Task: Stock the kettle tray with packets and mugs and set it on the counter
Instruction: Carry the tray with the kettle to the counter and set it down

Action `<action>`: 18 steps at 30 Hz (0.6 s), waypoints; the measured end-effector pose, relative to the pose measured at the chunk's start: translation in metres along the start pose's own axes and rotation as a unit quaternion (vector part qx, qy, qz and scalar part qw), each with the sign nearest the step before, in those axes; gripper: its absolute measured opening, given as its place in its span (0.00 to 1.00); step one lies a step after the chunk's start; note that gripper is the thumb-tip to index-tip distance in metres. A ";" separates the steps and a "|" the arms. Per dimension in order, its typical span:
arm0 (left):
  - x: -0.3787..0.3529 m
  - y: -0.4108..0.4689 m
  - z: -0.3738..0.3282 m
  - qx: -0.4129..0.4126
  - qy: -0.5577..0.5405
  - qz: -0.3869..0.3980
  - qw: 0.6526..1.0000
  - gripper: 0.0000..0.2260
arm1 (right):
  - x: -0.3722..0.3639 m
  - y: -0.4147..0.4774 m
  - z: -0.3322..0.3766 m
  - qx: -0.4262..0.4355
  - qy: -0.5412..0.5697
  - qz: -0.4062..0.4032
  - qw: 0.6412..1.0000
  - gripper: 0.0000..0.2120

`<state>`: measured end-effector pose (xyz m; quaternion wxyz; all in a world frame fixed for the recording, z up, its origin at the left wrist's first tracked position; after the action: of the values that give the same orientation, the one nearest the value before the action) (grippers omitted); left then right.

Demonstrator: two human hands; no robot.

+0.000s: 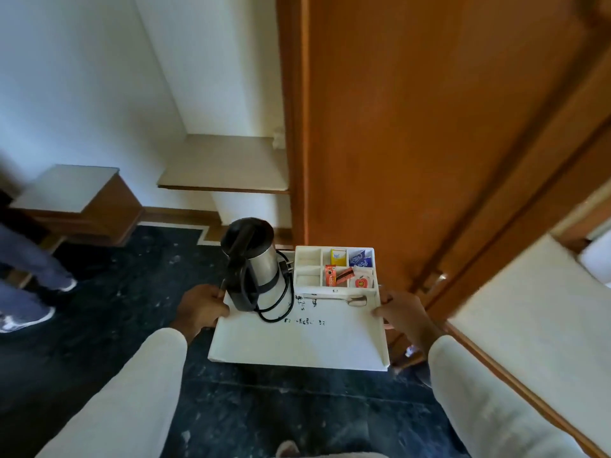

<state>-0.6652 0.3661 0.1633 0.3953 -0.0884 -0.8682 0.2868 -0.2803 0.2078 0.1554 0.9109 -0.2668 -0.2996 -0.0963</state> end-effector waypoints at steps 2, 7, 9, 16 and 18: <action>0.027 0.025 0.000 0.008 0.005 -0.011 1.000 0.11 | -0.015 0.033 0.028 0.018 -0.018 0.005 1.000 0.10; 0.078 0.099 -0.005 0.034 0.008 -0.016 0.999 0.11 | -0.039 0.106 0.102 0.047 -0.007 0.015 0.999 0.10; 0.097 0.137 -0.014 0.038 0.011 -0.025 0.999 0.10 | -0.048 0.145 0.127 0.051 -0.007 0.020 0.998 0.08; 0.157 0.251 -0.066 0.053 0.042 -0.035 0.997 0.08 | -0.064 0.272 0.201 0.050 -0.005 0.025 0.998 0.10; 0.174 0.284 -0.079 0.056 0.029 -0.043 0.997 0.08 | -0.071 0.303 0.220 0.044 -0.001 0.029 0.999 0.10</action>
<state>-0.7449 0.6983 0.1539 0.4365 -0.0367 -0.8421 0.3145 -0.3446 0.5828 0.1323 0.9241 -0.2348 -0.2962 -0.0562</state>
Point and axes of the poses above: each hand's wrist, its own y-axis towards the middle knuckle, its own x-axis out of the back of the hand, z = x × y, the point moved 5 cm from there along y, towards the middle knuckle, and after that the axes turned 9 degrees about x, right-handed, at the moved point
